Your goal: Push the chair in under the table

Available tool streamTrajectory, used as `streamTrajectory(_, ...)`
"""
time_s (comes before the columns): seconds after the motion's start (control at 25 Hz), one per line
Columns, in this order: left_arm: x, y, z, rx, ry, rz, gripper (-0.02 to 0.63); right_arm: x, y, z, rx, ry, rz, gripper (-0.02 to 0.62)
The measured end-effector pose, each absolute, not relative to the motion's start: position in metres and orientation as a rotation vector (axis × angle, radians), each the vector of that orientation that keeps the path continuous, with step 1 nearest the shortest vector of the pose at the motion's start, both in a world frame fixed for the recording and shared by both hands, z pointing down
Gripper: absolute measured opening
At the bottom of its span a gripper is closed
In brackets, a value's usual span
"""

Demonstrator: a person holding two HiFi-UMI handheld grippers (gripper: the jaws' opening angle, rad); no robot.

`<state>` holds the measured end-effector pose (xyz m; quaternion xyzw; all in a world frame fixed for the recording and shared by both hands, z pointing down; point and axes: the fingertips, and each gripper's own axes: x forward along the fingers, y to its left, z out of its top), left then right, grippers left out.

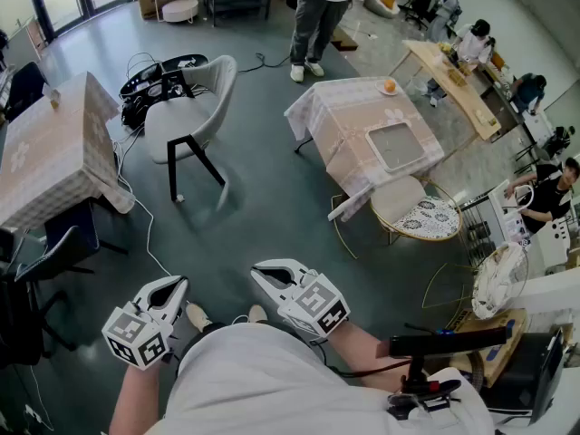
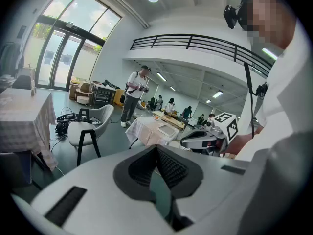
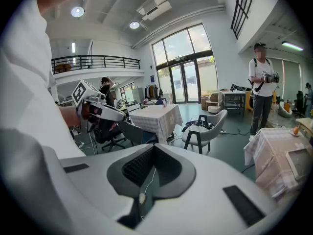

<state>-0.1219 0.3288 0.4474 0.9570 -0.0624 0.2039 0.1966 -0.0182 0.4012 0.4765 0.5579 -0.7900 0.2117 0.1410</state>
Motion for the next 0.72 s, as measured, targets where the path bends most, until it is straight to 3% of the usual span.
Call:
streamTrajectory(0.36, -0.081, 0.341, 0.444, 2.664, -0.214, 0.541, 0.012, 0.031, 0.427, 0.493, 1.626, -2.26, 0.626, 0.014)
streamTrajectory(0.72, -0.061, 0.29, 0.461, 2.64, -0.181, 0.543, 0.012, 0.056, 0.375, 0.508, 1.695, -2.237, 0.662, 0.017)
